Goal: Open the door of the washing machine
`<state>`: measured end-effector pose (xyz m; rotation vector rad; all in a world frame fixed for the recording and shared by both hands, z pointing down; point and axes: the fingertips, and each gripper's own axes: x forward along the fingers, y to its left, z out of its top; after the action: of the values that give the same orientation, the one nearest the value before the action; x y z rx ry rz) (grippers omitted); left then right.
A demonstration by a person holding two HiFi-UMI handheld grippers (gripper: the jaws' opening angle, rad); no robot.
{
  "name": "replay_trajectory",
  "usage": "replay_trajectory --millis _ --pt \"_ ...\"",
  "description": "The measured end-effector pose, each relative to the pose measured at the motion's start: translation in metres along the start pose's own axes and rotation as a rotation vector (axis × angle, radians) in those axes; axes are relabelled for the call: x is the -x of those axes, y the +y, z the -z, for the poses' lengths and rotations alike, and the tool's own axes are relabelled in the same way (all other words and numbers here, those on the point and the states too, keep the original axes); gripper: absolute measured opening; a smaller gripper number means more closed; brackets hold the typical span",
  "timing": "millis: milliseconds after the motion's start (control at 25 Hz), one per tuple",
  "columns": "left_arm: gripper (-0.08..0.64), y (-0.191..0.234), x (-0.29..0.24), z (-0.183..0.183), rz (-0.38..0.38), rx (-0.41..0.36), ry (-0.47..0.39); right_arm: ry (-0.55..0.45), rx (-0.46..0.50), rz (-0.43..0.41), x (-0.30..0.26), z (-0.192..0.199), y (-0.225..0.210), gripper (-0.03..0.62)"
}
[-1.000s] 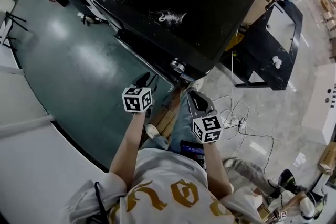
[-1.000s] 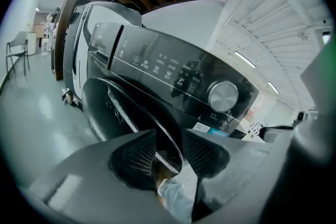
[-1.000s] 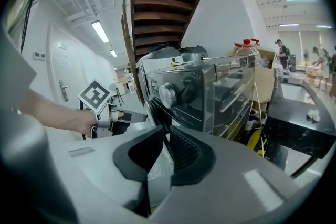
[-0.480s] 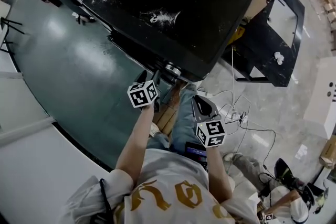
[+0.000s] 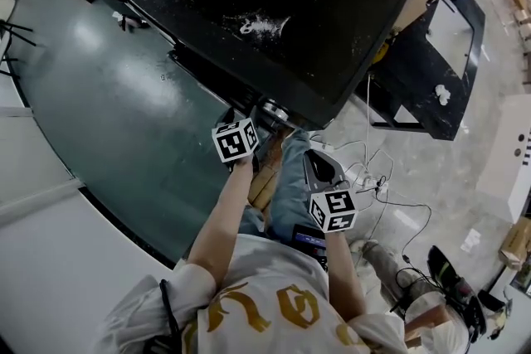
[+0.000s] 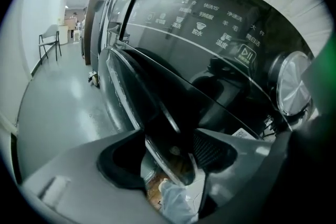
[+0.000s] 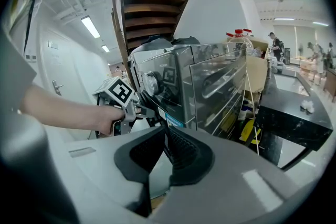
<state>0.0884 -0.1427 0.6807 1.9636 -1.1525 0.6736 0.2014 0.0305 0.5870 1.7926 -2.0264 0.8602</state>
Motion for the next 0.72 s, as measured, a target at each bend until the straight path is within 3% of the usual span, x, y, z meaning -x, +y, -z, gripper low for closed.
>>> replay_trajectory --millis 160,320,720 --pt "0.259 0.001 0.001 0.001 0.003 0.007 0.016 0.004 0.001 -0.003 0.0 0.001 0.005 0.028" --pt "0.25 0.002 -0.002 0.005 0.023 0.066 0.025 0.009 0.009 -0.006 0.0 0.001 0.011 0.025" --pt "0.247 0.009 0.007 0.01 0.041 0.074 0.013 0.012 0.027 -0.004 0.004 0.002 0.015 0.012"
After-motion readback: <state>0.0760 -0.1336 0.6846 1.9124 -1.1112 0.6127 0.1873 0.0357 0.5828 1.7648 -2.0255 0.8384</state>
